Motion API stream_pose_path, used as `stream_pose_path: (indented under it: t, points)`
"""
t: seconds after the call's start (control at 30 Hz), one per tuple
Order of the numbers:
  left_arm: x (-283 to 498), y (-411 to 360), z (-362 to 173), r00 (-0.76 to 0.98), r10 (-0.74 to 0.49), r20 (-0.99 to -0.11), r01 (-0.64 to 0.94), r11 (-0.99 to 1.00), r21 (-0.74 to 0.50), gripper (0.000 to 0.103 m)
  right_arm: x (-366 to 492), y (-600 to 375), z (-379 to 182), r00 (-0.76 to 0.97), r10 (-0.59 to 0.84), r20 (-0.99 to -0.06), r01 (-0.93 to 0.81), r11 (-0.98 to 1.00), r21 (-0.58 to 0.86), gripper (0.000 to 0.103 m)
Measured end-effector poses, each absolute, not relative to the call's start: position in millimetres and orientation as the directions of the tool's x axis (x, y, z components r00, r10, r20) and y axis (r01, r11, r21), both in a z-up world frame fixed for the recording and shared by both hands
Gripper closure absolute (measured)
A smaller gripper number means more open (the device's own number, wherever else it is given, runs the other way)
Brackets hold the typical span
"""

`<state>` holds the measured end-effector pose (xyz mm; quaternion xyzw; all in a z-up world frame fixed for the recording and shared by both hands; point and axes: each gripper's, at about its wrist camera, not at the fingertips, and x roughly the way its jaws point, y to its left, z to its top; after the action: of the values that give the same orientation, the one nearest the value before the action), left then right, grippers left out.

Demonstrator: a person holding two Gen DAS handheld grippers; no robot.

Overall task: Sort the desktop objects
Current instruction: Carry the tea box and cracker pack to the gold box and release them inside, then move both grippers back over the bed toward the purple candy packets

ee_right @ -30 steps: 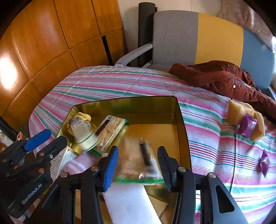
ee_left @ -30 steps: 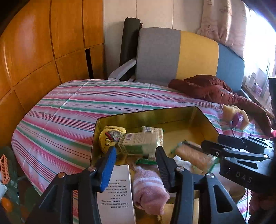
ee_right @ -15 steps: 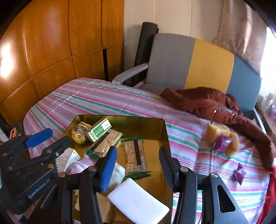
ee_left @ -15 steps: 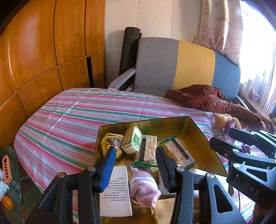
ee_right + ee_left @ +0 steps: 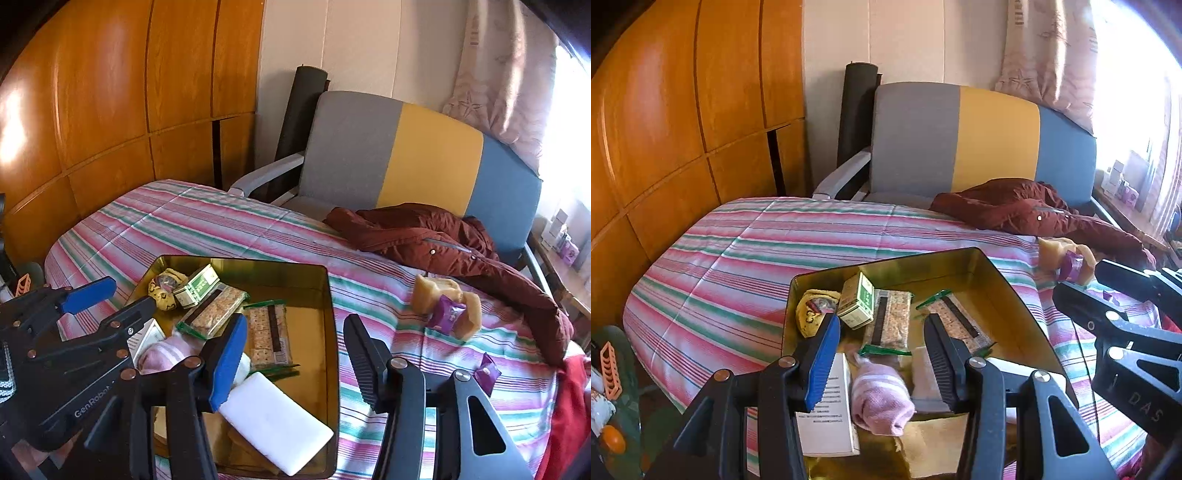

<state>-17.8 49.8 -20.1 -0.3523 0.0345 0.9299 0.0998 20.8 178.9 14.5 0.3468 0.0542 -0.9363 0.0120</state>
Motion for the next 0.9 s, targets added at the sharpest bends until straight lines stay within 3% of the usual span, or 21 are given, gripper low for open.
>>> stream_pose_path:
  t: [0.9]
  points:
    - [-18, 127, -12, -0.711, 0.239, -0.661, -0.353, -0.935, 0.042, 0.055, 24, 264, 0, -0.730, 0.138, -0.670, -0.105, -0.990, -0.090, 0.043]
